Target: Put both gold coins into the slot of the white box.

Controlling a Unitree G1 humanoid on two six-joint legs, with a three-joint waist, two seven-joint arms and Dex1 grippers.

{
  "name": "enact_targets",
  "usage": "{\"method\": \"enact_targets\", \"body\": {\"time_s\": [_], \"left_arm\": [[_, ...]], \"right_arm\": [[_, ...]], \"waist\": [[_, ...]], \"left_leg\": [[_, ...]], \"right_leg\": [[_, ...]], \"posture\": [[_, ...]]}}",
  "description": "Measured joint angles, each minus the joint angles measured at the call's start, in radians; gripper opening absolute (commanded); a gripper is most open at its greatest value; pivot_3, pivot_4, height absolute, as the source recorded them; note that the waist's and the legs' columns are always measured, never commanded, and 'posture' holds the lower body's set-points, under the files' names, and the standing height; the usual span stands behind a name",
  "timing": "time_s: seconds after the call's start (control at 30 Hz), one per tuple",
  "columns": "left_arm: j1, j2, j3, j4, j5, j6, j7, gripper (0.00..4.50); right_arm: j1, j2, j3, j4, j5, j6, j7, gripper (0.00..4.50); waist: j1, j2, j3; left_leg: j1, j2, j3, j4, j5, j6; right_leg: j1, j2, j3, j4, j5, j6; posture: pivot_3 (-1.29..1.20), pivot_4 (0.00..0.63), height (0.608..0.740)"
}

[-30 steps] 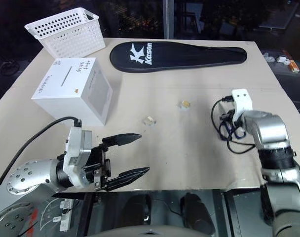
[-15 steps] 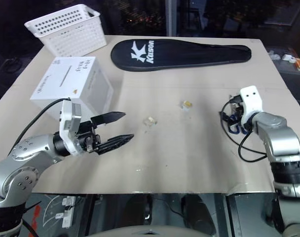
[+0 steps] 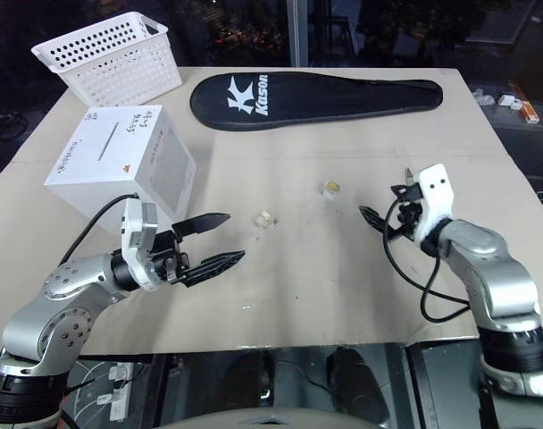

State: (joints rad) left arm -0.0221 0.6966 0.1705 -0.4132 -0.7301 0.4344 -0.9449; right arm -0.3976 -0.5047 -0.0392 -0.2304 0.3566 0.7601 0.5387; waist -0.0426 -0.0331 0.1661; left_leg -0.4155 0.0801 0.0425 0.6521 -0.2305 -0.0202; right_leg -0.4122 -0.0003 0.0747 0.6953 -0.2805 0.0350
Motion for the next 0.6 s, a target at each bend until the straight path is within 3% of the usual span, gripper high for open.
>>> {"method": "enact_targets", "body": {"time_s": [0.03, 0.23, 0.3, 0.6], "left_arm": [[-0.004, 0.0, 0.003, 0.002, 0.0, 0.0, -0.003, 4.5], [0.0, 0.001, 0.021, -0.007, 0.0, 0.0, -0.004, 4.5], [0.014, 0.001, 0.025, -0.009, 0.0, 0.001, 0.002, 4.5], [0.072, 0.001, 0.056, -0.05, -0.006, 0.006, 0.031, 4.5]], "right_arm": [[-0.042, 0.009, 0.027, 0.045, -0.005, -0.002, 0.005, 2.58], [-0.198, 0.085, 0.093, 0.302, -0.038, -0.067, 0.051, 2.58], [-0.231, 0.104, 0.105, 0.371, -0.044, -0.087, 0.068, 1.73], [-0.292, 0.14, 0.121, 0.496, -0.083, -0.149, 0.104, 1.73]], "waist": [[0.001, 0.0, 0.0], [0.002, 0.0, 0.0], [0.004, 0.0, 0.0], [0.002, 0.0, 0.0]], "left_leg": [[0.0, 0.0, 0.0, 0.0, 0.0, 0.0], [-0.002, 0.0, 0.0, -0.002, 0.0, 0.0], [-0.003, 0.0, 0.0, -0.003, 0.0, 0.0], [-0.002, 0.0, 0.0, -0.003, 0.0, 0.0]], "right_leg": [[0.0, 0.0, 0.0, 0.0, 0.0, 0.0], [-0.001, -0.001, 0.0, -0.003, 0.0, -0.001], [-0.001, -0.001, -0.001, -0.003, 0.0, -0.001], [-0.001, -0.001, -0.001, -0.002, 0.0, -0.001]], "posture": [[0.0, 0.15, 0.727], [0.0, 0.15, 0.727], [0.0, 0.15, 0.727], [0.0, 0.15, 0.727]]}}
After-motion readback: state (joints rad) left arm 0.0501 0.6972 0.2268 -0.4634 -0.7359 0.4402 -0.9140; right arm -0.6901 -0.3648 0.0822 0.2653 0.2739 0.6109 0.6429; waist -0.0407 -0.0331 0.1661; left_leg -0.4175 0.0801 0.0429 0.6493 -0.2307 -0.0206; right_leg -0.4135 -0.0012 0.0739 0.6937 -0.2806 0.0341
